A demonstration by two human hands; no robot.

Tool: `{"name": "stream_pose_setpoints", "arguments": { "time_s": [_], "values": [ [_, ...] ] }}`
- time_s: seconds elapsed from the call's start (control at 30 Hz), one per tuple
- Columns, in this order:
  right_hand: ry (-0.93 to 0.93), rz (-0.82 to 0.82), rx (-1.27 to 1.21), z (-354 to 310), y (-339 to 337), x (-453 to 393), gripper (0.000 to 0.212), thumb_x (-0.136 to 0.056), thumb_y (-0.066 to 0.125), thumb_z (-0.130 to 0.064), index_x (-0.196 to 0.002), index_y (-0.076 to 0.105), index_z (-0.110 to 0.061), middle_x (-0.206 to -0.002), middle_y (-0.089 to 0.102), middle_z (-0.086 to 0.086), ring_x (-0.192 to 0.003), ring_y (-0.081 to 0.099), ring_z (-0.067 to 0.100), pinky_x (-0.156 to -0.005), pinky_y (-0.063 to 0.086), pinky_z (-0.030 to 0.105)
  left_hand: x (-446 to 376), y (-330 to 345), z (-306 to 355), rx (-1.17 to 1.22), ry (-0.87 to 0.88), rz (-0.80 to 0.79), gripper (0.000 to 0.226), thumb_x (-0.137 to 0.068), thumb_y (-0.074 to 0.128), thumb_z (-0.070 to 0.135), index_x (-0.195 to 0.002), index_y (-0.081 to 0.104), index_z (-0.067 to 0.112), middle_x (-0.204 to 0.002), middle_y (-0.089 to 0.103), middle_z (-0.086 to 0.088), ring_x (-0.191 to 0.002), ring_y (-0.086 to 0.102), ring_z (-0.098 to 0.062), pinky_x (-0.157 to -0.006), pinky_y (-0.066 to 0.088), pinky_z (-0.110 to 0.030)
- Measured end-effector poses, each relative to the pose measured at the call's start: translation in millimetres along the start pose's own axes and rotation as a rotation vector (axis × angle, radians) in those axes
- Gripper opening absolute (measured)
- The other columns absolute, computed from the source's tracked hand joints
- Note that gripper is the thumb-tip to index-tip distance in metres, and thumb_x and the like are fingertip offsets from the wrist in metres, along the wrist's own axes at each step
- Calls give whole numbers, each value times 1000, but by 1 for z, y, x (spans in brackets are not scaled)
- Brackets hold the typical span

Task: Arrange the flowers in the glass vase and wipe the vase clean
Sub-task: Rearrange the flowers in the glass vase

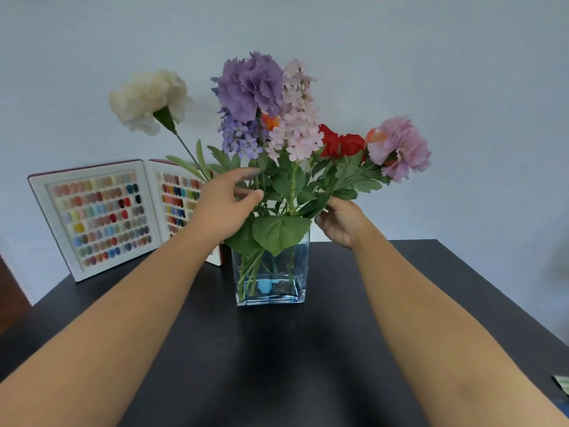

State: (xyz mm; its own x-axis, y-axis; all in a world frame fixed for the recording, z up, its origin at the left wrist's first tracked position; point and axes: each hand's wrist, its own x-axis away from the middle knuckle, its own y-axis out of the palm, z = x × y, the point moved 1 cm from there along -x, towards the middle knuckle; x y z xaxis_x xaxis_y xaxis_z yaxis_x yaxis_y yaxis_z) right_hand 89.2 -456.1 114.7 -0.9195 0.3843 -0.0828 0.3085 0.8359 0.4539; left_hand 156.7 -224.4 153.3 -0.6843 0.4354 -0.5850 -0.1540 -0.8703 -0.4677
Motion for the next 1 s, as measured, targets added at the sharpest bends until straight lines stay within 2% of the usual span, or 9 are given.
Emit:
{"name": "stream_pose_setpoints", "arguments": {
  "time_s": [0.1, 0.17, 0.27, 0.33, 0.4, 0.47, 0.57, 0.73, 1.0],
  "values": [
    [-85, -35, 79, -1, 3, -3, 19, -90, 58, 2, -106, 67, -6, -101, 71, 8, -95, 61, 22, -88, 50, 32, -4, 5, 6, -8, -6, 45, 42, -84, 73, 37, -124, 65, 31, -93, 63, 24, -80, 56, 26, -67, 44, -7],
    [-155, -48, 279, -5, 6, -4, 23, -92, 58, 1, -114, 63, 2, -109, 68, 17, -100, 60, 26, -95, 48, 41, -7, 9, 12, -28, 1, 65, 49, -77, 77, 46, -122, 66, 30, -94, 67, 17, -76, 58, 23, -65, 44, -4],
    [-272, -40, 506, -14, 11, -3, 22, -88, 61, 3, -110, 63, 6, -106, 66, 25, -90, 57, 28, -81, 48, 47, -13, 17, 22, -54, -14, 85, 67, -64, 82, 57, -122, 67, 27, -101, 73, 4, -80, 65, 8, -74, 52, -18],
    [-314, -41, 594, -19, 13, -1, 20, -86, 65, 0, -104, 69, -5, -103, 71, 18, -87, 61, 25, -76, 50, 43, -18, 23, 29, -126, -11, 90, 78, -58, 82, 62, -123, 67, 23, -109, 73, 0, -88, 68, -6, -82, 55, -31],
    [-330, -27, 688, -23, 13, 0, 18, -86, 65, -4, -97, 72, -16, -96, 74, 5, -82, 61, 18, -72, 50, 39, -23, 29, 33, -201, -7, 90, 82, -58, 82, 64, -125, 66, 19, -118, 71, -3, -101, 68, -16, -91, 50, -31],
    [-332, -11, 742, -27, 14, 2, 19, -88, 65, -7, -100, 71, -19, -97, 75, 1, -85, 63, 17, -75, 53, 38, -28, 33, 34, -251, -4, 99, 79, -62, 81, 61, -125, 66, 16, -121, 69, -4, -109, 65, -18, -90, 44, -25],
    [-330, 10, 743, -37, 17, 4, 24, -89, 67, -10, -113, 65, -11, -106, 72, 6, -96, 68, 23, -85, 57, 39, -32, 37, 33, -314, -9, 94, 65, -71, 78, 50, -124, 66, 14, -120, 68, -8, -107, 65, -22, -88, 50, -30],
    [-365, -20, 895, -70, 31, 9, 15, -88, 68, -11, -103, 68, -10, -94, 74, 10, -85, 71, 26, -80, 60, 40, -32, 35, 29, -398, 32, 85, 22, -79, 74, 33, -90, 68, 15, -92, 56, -2, -80, 55, -22, -66, 35, -27],
    [-345, -163, 1085, -103, 59, 13, 23, -87, 68, -9, -110, 64, -11, -98, 72, 7, -85, 70, 19, -71, 60, 28, -31, 28, 25, -447, 80, 57, 22, -81, 74, 30, -91, 67, 12, -92, 52, -3, -81, 47, -18, -65, 33, -28]
  ]
}}
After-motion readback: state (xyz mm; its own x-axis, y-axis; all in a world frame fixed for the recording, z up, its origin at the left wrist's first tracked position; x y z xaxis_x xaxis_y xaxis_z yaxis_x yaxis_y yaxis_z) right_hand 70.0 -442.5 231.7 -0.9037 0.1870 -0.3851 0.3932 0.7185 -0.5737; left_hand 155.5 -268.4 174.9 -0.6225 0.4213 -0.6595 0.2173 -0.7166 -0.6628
